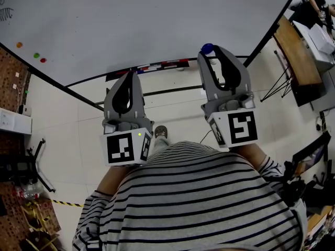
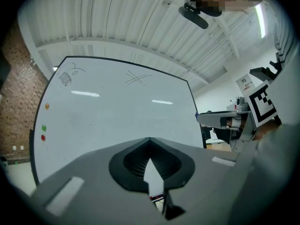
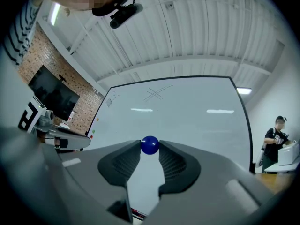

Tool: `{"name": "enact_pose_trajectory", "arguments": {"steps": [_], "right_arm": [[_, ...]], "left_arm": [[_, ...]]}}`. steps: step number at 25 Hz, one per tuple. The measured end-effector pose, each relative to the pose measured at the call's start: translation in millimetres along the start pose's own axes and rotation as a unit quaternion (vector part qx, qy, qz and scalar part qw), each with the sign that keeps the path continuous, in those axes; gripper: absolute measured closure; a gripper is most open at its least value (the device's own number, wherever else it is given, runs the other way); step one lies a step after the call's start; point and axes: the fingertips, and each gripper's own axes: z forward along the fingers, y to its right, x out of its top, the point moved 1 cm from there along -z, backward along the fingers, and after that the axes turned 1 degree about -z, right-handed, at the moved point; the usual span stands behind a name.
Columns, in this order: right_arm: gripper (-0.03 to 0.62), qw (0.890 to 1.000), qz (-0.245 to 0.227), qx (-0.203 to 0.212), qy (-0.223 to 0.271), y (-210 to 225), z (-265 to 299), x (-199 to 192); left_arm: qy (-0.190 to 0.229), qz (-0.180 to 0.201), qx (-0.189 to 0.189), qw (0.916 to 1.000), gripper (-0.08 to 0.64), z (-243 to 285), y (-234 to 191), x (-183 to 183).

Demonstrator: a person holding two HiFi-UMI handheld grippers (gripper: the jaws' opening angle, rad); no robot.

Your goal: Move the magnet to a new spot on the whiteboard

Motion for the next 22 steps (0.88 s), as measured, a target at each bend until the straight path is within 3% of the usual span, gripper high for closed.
{"name": "enact_pose_trajectory", "arguments": {"steps": [12, 22], "right_arm": [[0.471, 1.000, -0.002, 0.001, 0.001, -5, -8, 0], [0.471, 0.999, -0.038, -0.014, -0.004, 5, 63, -3]], "left_arm": [[-0.008, -0.004, 0.006, 0.9999, 0.545, -11, 6, -7], [-0.016, -0.019, 0.029, 0.9993, 0.545, 25, -53, -18]]}}
